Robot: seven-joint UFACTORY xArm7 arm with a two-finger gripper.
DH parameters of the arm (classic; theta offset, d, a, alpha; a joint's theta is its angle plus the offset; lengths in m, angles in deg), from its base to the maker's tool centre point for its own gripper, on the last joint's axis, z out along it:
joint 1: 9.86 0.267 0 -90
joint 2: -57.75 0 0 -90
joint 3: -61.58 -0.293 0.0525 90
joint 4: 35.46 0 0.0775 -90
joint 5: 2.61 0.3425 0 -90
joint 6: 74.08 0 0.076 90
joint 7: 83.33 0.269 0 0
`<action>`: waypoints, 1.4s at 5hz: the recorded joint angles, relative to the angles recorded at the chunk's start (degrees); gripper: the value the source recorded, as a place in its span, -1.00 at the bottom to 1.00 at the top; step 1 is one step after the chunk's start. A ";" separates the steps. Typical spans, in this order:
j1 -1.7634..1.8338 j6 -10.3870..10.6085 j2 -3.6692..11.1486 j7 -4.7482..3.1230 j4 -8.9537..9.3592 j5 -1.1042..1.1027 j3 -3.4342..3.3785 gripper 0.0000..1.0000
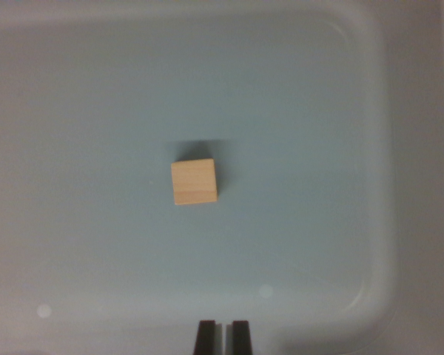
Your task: Push wooden cube
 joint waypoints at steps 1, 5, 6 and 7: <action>0.00 0.00 0.00 0.00 0.00 0.00 0.00 -1.00; 0.00 0.51 0.12 -0.04 0.39 -0.01 0.00 -1.00; 0.00 0.51 0.12 -0.04 0.39 -0.01 0.00 -1.00; 0.01 1.24 0.28 -0.09 0.96 -0.02 0.01 -1.00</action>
